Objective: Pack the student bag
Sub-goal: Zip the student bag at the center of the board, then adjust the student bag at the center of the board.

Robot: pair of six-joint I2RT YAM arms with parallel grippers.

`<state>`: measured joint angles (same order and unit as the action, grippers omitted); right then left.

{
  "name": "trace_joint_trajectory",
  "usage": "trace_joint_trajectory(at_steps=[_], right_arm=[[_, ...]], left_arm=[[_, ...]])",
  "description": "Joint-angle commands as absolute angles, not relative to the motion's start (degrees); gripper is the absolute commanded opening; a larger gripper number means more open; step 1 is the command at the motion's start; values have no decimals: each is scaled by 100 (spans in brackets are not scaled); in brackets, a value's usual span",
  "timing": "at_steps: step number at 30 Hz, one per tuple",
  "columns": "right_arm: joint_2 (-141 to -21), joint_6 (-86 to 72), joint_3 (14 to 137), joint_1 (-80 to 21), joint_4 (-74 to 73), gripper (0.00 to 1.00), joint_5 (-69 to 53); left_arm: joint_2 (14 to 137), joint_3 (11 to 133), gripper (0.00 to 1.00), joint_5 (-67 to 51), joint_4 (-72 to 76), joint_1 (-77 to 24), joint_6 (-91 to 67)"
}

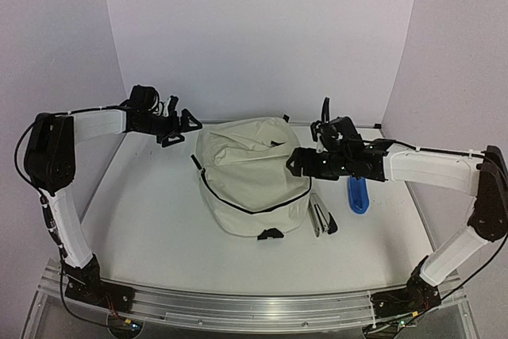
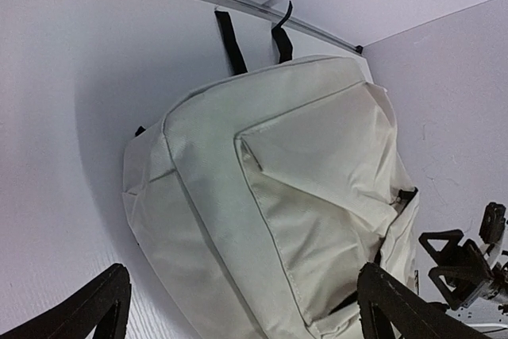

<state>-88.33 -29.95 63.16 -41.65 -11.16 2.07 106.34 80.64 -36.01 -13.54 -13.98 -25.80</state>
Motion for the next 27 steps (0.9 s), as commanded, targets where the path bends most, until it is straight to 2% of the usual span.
trace_joint_trajectory(at_steps=[1, 9, 14, 15, 16, 17, 18, 19, 23, 24, 27], right_arm=[[-8748, -3550, 5996, -4141, -993, 83, -243], [-8614, -3953, 5475, -4140, -587, 64, -537], [-8580, -4083, 5300, -4140, -427, 50, -631], [-8566, -4100, 5258, -4140, -383, 41, -613], [-8563, -4100, 5253, -4140, -376, 39, -613], [-8553, -4102, 5246, -4140, -347, 31, -572], [-8552, -4099, 5247, -4141, -339, 27, -552], [-8558, -4077, 5254, -4140, -334, 21, -498], [-8555, -3998, 5272, -4141, -350, 6, -264], [-8517, -3972, 5238, -4140, -351, 3, -187], [-8488, -3875, 5248, -4143, -352, 0, -6]], left_arm=[[11200, 8636, 98, -3650, -1475, -1399, -2686], [11866, 9215, 80, -3867, -1340, -1399, -2764], [12153, 9428, 64, -4196, -1142, -1406, -2997], [12225, 9430, 57, -4357, -971, -1411, -3118], [12234, 9426, 56, -4385, -942, -1411, -3145], [12313, 9410, 46, -4533, -767, -1407, -3286], [12337, 9403, 42, -4585, -717, -1406, -3350], [12373, 9380, 33, -4669, -624, -1410, -3471], [12337, 9145, 5, -4832, -345, -1428, -3664], [12223, 8991, 0, -4805, -282, -1430, -3642], [11690, 8476, 0, -4399, -182, -1424, -3564]])
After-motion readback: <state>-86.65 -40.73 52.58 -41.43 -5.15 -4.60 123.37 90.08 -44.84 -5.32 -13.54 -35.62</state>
